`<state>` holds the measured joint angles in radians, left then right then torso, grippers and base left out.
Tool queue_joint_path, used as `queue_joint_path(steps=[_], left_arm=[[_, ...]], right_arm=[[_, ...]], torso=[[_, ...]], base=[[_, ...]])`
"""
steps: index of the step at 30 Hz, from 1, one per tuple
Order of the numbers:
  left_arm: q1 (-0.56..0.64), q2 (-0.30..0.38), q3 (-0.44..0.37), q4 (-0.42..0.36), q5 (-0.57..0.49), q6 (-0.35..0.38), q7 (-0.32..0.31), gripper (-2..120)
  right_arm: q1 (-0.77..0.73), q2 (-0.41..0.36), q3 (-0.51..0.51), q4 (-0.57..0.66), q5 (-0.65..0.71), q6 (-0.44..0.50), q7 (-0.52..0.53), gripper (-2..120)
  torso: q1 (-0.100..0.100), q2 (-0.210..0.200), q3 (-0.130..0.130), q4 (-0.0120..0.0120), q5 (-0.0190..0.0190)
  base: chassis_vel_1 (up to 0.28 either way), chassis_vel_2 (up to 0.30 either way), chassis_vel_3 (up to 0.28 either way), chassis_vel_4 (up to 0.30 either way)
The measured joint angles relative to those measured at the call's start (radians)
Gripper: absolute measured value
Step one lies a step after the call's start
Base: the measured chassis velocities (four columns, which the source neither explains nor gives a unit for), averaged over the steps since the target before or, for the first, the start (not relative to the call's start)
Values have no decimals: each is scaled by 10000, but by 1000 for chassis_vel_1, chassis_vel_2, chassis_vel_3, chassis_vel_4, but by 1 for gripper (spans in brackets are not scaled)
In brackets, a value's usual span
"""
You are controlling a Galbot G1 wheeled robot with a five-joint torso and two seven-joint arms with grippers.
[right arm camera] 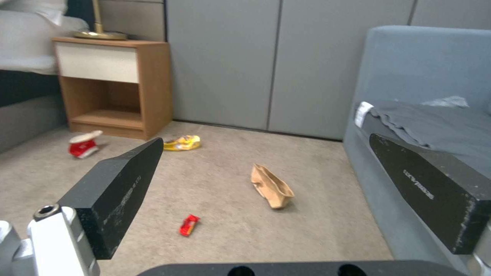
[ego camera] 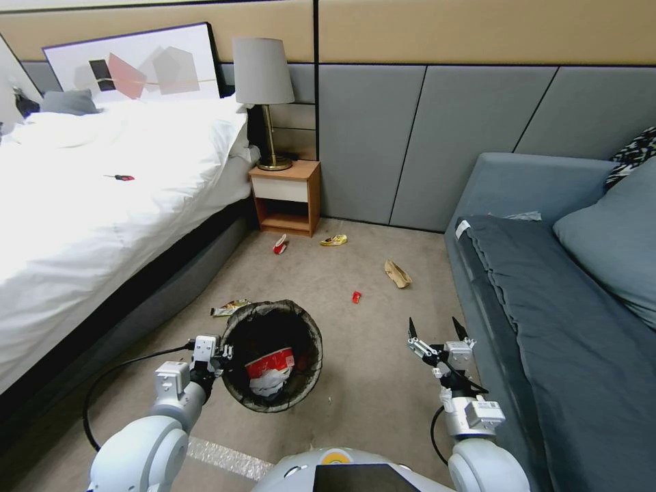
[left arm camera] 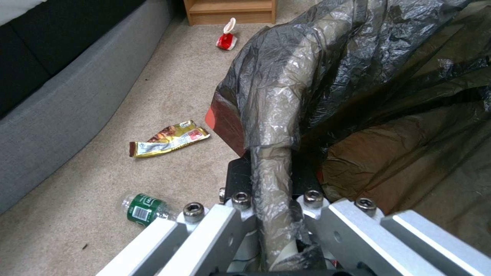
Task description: Pick up the trash bin, then pick up the garbage from the floor and place it into the trash bin.
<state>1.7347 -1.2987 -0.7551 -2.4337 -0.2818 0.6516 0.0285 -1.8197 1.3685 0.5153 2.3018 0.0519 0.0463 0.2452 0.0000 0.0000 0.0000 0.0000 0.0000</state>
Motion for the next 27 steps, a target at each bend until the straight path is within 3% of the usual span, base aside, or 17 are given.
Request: queue_joint_path(steps=[27], left_arm=[[26, 1, -133, -174, -28, 0, 8, 1]], right_arm=[[-63, 18, 108, 23, -69, -109, 140, 100]], torso=[[0, 0, 0, 1, 0]], base=[[-13, 8, 12, -7]])
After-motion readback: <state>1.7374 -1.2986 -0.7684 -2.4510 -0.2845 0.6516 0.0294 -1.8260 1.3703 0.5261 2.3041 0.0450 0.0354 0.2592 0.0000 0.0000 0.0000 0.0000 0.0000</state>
